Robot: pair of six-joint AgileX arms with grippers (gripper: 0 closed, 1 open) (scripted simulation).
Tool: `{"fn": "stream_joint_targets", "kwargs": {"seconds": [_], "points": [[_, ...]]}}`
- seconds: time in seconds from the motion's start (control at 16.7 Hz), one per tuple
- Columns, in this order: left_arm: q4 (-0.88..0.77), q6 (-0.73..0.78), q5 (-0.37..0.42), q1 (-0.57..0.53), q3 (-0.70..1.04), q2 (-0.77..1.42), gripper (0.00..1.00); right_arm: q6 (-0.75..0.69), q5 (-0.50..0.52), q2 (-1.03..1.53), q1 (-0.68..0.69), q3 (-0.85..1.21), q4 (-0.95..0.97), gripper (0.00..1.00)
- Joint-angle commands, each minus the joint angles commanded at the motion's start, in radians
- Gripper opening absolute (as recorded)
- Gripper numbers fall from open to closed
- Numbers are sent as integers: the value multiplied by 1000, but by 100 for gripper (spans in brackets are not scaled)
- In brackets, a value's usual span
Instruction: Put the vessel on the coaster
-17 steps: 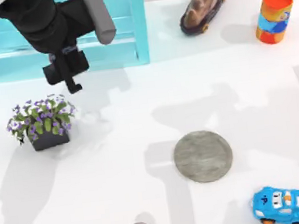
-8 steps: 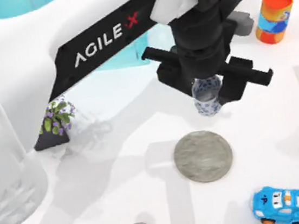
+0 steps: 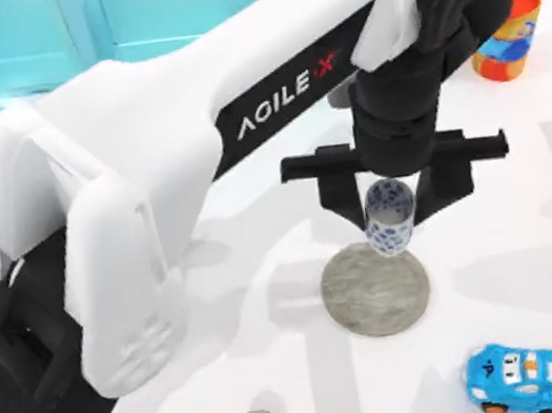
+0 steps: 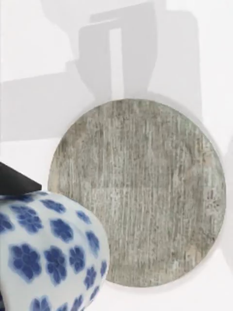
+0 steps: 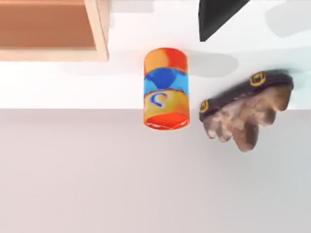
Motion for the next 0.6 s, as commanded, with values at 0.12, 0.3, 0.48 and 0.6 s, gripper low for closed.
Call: {"fn": "stream_joint_targets", "kwargs": {"seconds": [0.12,0.3,0.48,0.6], "points": [[-11,-29,-8,6,17,18,0,0,0,0,0,0,0,100],[-11,-29,-8,6,17,18,0,0,0,0,0,0,0,100],[-7,-25,-7,1,11,17,0,0,0,0,0,0,0,100],[27,-20,-8,-3,-25,14,0,0,0,0,0,0,0,100]]}}
